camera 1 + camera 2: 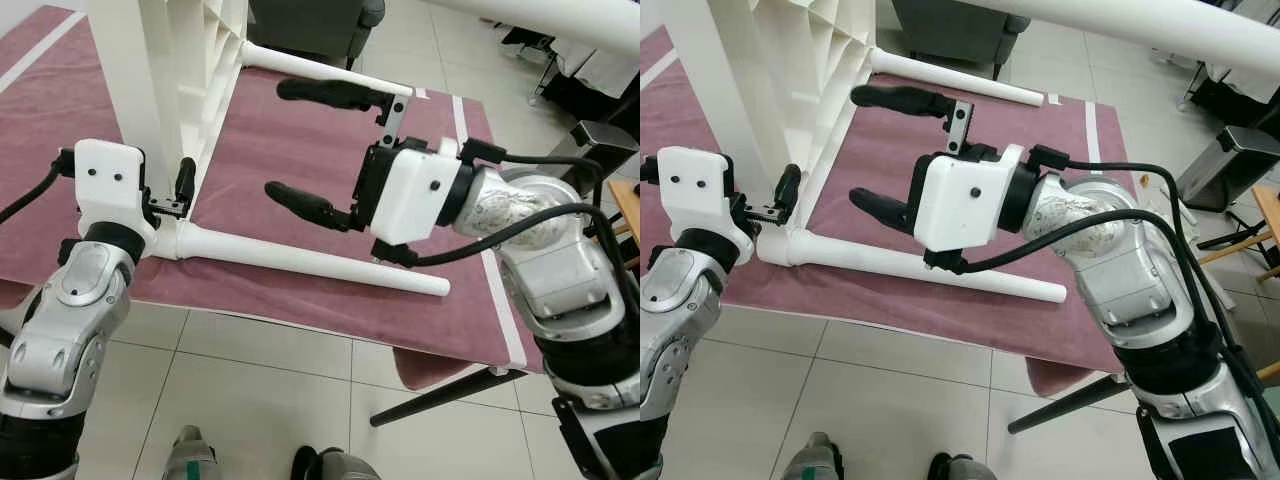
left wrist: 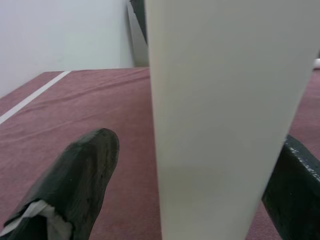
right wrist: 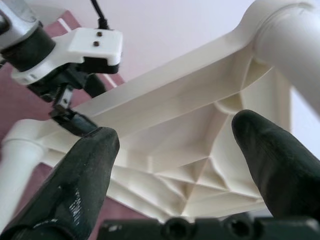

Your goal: Building children table

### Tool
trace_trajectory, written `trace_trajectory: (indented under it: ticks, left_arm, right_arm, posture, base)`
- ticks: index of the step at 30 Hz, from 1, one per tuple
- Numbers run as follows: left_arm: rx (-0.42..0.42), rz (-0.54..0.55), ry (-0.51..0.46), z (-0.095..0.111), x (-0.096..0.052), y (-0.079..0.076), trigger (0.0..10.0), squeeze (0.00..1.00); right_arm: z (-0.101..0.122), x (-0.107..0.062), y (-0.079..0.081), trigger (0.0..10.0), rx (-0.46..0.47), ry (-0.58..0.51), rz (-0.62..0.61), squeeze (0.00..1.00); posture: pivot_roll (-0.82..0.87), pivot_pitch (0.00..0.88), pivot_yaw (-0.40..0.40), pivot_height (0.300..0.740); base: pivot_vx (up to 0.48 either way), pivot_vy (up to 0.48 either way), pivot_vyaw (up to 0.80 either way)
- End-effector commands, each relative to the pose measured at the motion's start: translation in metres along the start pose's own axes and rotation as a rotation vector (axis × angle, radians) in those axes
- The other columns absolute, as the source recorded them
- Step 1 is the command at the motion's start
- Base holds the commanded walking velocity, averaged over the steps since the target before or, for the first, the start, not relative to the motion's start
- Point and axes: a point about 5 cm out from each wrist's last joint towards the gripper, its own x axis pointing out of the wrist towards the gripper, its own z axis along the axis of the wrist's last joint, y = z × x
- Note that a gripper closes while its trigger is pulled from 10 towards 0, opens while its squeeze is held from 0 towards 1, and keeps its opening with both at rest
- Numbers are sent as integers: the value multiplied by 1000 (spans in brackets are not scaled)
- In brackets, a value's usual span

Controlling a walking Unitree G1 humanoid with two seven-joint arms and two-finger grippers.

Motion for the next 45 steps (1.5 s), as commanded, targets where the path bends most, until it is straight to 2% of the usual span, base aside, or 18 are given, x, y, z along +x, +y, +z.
trace_trajectory:
  ticks: [1, 4, 7, 9, 11, 13, 15, 16, 18, 19, 22, 25, 37, 41, 45]
  left_arm:
    - [1, 5, 23, -3, 1, 0, 10000, 0]
    - [5, 9, 33, -7, 6, 1, 10000, 0]
    - [6, 9, 34, -7, 8, 0, 10000, 0]
    - [7, 9, 36, -9, 11, -1, 10000, 0]
    - [8, 9, 37, -9, 13, -1, 10000, 0]
    - [8, 9, 37, -9, 13, -1, 10000, 0]
    - [8, 8, 40, -10, 16, -1, 10000, 0]
    - [8, 8, 40, -10, 16, -1, 10000, 0]
    - [11, 9, 39, -10, 17, -1, 10000, 0]
    - [11, 9, 39, -10, 17, -1, 10000, 0]
    - [13, 15, 39, -10, 16, 0, 10000, 0]
    - [13, 20, 38, -10, 16, 1, 10000, 0]
    - [0, 17, 32, -10, 17, -1, 10000, 0]
    - [-13, 7, 33, -9, 15, -2, 10000, 0]
    - [-21, 3, 31, -9, 12, -3, 10000, 0]
  right_arm:
    - [5, 0, -6, 10000, -64, -25, -32, 0]
    - [17, 2, -27, 10000, -234, -97, -181, 0]
    - [20, 2, -32, 10000, -286, -114, -224, 0]
    - [22, 0, -41, 10000, -406, -124, -305, 0]
    - [19, 0, -46, 10000, -437, -101, -336, 0]
    - [19, 0, -46, 10000, -437, -101, -336, 0]
    - [7, 0, -50, 10000, -471, -30, -348, 0]
    - [7, 0, -50, 10000, -471, -30, -348, 0]
    - [-7, -1, -55, 10000, -480, 64, -369, 0]
    - [-7, -1, -55, 10000, -480, 64, -369, 0]
    - [-28, -3, -61, 10000, -460, 203, -358, 0]
    - [-37, -4, -60, 10000, -472, 256, -339, 0]
    - [-48, 1, -74, 10000, -553, 328, -380, 0]
    - [-50, 7, -84, 10000, -591, 370, -378, 0]
    - [-47, 11, -94, 10000, -605, 365, -446, 0]
  posture:
    - [172, 111, -53, 740]
    - [156, 106, -41, 740]
    - [150, 104, -39, 740]
    - [144, 98, -40, 740]
    - [144, 100, -35, 740]
    - [144, 100, -35, 740]
    - [144, 95, -36, 740]
    - [144, 95, -36, 740]
    - [150, 94, -40, 740]
    - [150, 94, -40, 740]
    - [153, 93, -43, 740]
    - [153, 92, -46, 740]
    - [148, 88, -40, 740]
    - [149, 89, -34, 740]
    - [153, 91, -38, 740]
  base:
    - [0, 0, 0]
    - [0, 0, 0]
    - [0, 0, 0]
    - [0, 0, 0]
    - [0, 0, 0]
    - [0, 0, 0]
    - [0, 0, 0]
    - [0, 0, 0]
    - [0, 0, 0]
    - [0, 0, 0]
    - [0, 0, 0]
    - [0, 0, 0]
    - [0, 0, 0]
    - [0, 0, 0]
    - [0, 0, 0]
